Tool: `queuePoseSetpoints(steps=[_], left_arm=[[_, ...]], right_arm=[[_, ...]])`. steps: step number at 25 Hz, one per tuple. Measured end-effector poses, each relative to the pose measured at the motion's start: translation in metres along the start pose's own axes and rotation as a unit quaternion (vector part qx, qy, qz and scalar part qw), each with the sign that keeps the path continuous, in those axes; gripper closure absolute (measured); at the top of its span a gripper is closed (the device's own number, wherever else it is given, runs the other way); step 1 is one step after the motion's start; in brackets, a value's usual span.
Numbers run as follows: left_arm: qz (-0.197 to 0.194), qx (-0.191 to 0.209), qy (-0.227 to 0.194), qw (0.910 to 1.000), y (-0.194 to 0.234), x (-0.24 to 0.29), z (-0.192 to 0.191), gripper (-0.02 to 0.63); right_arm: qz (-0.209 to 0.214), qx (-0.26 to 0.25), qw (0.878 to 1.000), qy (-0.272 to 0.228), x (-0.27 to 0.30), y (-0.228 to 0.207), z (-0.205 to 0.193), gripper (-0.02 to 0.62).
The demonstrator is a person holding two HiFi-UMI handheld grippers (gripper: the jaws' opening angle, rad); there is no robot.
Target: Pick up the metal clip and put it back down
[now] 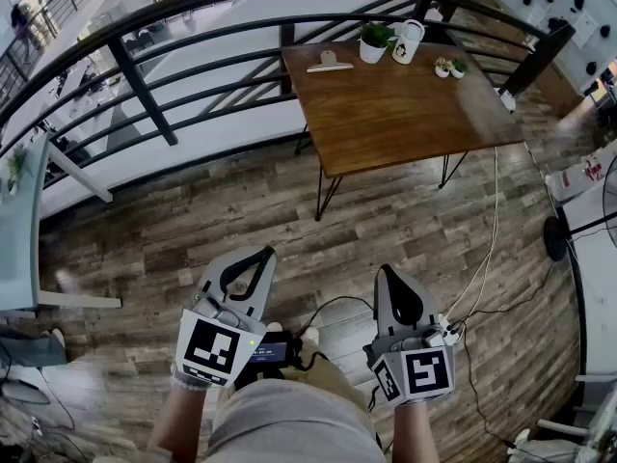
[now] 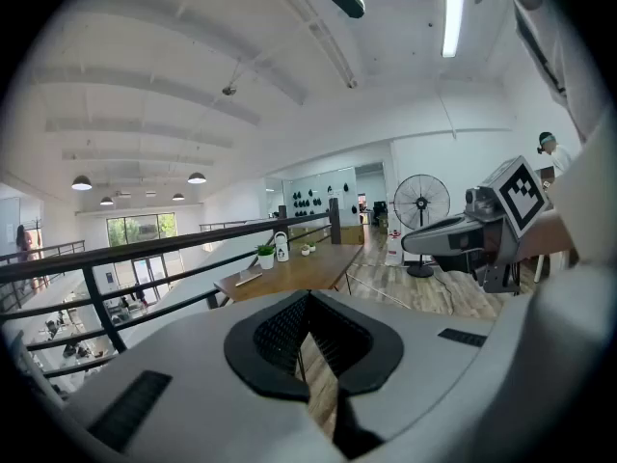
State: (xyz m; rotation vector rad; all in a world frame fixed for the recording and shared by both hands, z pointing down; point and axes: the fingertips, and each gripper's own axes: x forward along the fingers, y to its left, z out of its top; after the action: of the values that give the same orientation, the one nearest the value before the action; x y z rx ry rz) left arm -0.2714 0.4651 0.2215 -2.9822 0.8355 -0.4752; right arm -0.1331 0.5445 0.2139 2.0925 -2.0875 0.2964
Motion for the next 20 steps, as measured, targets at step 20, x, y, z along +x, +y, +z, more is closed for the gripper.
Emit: queuePoseSetpoints(steps=[20], left_arm=[[0.004,-0.012,0.008,0.9999,0.0022,0.0054,-0.0070,0.600]], right_arm=[[0.008,0.019,1.000,0.007,0.0094,-0.0004,-0.0068,0.592]])
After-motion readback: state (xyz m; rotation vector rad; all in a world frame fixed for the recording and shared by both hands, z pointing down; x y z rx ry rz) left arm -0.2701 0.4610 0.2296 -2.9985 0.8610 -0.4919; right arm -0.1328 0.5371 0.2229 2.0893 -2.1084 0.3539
